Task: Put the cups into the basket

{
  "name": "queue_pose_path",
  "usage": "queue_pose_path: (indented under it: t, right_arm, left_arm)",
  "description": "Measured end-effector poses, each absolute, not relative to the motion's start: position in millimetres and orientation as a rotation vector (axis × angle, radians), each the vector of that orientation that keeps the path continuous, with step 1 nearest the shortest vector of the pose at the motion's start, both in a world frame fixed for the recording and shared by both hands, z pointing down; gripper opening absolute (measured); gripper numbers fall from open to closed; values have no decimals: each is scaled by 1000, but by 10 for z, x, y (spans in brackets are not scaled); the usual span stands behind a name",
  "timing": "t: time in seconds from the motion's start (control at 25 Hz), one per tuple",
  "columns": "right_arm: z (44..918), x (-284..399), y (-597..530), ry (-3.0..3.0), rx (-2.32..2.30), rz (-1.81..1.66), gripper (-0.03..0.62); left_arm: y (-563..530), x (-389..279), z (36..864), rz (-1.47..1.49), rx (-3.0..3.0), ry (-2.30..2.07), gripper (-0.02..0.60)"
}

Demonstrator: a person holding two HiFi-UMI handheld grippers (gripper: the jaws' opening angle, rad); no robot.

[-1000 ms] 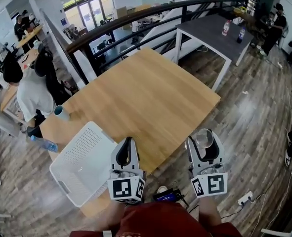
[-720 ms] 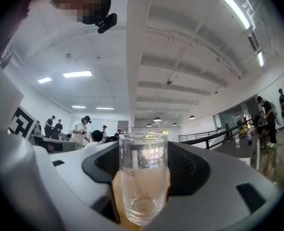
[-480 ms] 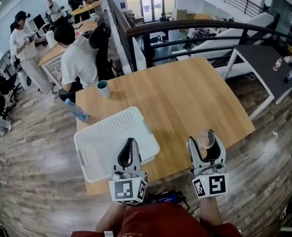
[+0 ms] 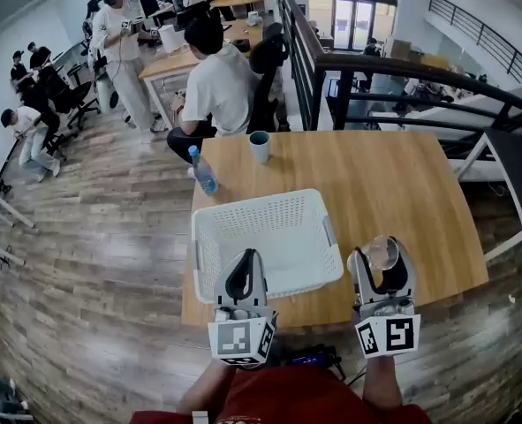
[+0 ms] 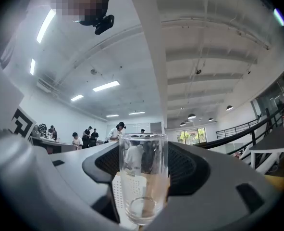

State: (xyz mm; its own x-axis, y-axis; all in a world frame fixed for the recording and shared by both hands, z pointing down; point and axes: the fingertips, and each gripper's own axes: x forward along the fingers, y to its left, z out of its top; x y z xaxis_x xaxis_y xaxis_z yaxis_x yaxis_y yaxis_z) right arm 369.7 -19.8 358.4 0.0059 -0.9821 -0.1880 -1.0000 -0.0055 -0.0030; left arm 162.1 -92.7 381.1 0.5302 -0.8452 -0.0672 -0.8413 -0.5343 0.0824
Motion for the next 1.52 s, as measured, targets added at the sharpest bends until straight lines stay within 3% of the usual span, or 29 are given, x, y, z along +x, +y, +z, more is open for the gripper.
queue_pose_path:
  t: [1.52]
  right_arm:
    - [3562, 2069, -1759, 2423, -1911, 168, 285]
  left_arm:
    - [-2143, 286, 3804, -235, 2540, -1637, 23]
